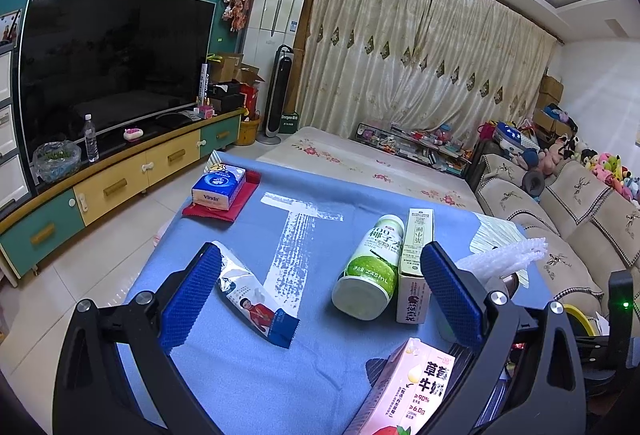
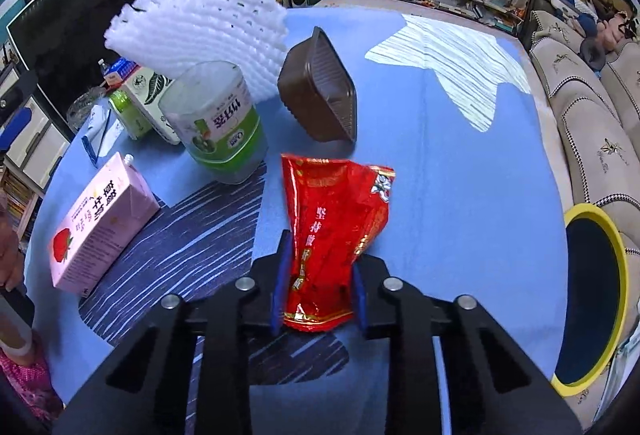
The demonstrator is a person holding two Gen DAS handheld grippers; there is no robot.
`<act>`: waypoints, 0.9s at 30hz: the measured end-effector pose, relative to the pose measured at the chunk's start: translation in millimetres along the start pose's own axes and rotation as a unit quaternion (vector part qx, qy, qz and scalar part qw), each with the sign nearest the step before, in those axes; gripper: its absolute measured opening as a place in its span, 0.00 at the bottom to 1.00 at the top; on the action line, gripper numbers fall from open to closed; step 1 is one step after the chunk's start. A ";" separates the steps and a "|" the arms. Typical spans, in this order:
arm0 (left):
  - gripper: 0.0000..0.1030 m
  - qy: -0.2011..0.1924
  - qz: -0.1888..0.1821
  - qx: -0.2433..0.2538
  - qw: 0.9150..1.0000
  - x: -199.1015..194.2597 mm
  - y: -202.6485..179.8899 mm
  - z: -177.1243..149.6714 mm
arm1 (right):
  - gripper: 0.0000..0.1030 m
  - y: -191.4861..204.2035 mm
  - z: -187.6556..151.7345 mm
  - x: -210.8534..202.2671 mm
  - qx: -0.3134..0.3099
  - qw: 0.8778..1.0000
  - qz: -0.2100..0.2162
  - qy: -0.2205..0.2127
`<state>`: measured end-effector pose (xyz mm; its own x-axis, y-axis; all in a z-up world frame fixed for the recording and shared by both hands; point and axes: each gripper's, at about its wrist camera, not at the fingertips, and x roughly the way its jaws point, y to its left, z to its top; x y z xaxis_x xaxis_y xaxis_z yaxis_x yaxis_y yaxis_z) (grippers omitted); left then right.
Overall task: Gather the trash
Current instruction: 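Grasp the red snack wrapper on the table with the right gripper, then carry the red wrapper into the bin and open the right gripper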
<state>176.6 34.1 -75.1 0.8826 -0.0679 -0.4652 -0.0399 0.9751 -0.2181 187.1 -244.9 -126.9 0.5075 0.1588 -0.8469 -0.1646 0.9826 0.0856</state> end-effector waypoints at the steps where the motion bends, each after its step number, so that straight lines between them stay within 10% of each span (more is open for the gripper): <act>1: 0.95 0.000 0.000 0.000 1.000 0.0 0.0 0.0 | 0.24 -1.1 -0.5 -1.5 0.002 1.000 0.002 -0.003; 27: 0.95 0.009 -0.001 0.011 1.000 4.0 -3.8 -0.9 | 0.25 -99.2 -24.4 -51.8 0.105 0.992 -0.061 -0.043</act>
<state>179.9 30.0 -76.9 0.8741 -0.0744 -0.4800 -0.0272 0.9792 -0.2012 156.4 -353.0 -104.3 0.5848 0.0369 -0.8104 0.0769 0.9919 0.1007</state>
